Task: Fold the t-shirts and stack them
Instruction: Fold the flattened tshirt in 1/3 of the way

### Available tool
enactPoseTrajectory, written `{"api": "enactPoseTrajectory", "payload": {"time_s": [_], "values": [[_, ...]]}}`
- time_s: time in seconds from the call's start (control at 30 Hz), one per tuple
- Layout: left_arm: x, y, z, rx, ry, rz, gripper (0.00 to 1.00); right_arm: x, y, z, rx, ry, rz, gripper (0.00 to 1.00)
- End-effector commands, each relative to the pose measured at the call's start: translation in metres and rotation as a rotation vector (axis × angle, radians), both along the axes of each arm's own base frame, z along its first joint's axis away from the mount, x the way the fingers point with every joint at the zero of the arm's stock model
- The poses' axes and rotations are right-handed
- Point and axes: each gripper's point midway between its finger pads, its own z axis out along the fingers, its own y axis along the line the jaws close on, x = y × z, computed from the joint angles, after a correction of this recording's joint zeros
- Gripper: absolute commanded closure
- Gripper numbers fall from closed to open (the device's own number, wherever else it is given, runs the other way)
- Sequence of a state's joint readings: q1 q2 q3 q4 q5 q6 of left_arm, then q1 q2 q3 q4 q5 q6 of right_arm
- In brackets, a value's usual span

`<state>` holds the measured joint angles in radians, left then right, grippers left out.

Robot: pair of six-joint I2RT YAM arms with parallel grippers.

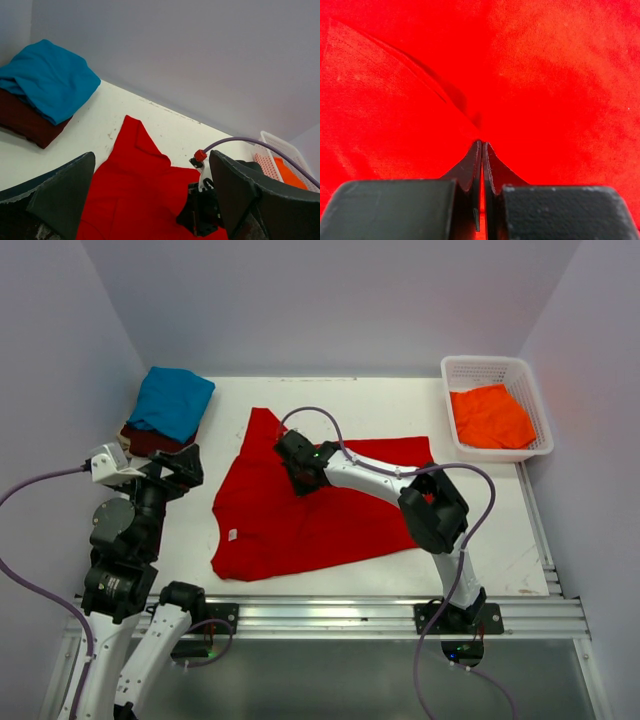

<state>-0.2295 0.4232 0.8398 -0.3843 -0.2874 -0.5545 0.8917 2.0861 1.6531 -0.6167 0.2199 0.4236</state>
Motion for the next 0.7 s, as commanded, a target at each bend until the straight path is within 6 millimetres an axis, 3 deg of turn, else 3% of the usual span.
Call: {"api": "enactPoseTrajectory", "payload": {"time_s": [0.0,0.2,0.23,0.3,0.37,0.47,0.57,0.6,0.67], "values": [[-0.001,0.000,0.013,0.024,-0.027,-0.006,0.00,0.006,-0.003,0.014,0.007,-0.048,-0.033,1.00],[0.000,-0.001,0.013,0.022,-0.024,-0.014,0.00,0.004,-0.006,0.015,0.012,-0.050,-0.039,0.97],[0.000,-0.002,0.013,0.021,-0.023,-0.017,0.00,0.003,-0.006,0.013,0.008,-0.042,-0.033,0.71],[0.002,-0.006,0.008,0.027,-0.005,-0.037,0.00,0.002,-0.005,0.019,0.020,-0.046,-0.031,0.52],[0.004,-0.012,0.003,0.036,0.014,-0.068,0.00,-0.003,-0.006,0.023,0.043,-0.046,-0.027,0.37],[0.012,-0.035,-0.019,0.073,0.095,-0.192,0.02,-0.008,-0.013,0.046,0.101,-0.087,-0.037,0.32],[0.012,-0.079,-0.064,0.075,0.216,-0.442,0.24,-0.014,-0.029,0.071,0.133,-0.141,-0.059,0.32],[0.012,-0.085,-0.079,0.072,0.261,-0.477,0.47,-0.015,-0.035,0.075,0.131,-0.153,-0.073,0.35],[0.007,-0.090,-0.110,0.055,0.335,-0.513,0.73,-0.018,-0.054,0.087,0.121,-0.201,-0.110,0.41]]}}
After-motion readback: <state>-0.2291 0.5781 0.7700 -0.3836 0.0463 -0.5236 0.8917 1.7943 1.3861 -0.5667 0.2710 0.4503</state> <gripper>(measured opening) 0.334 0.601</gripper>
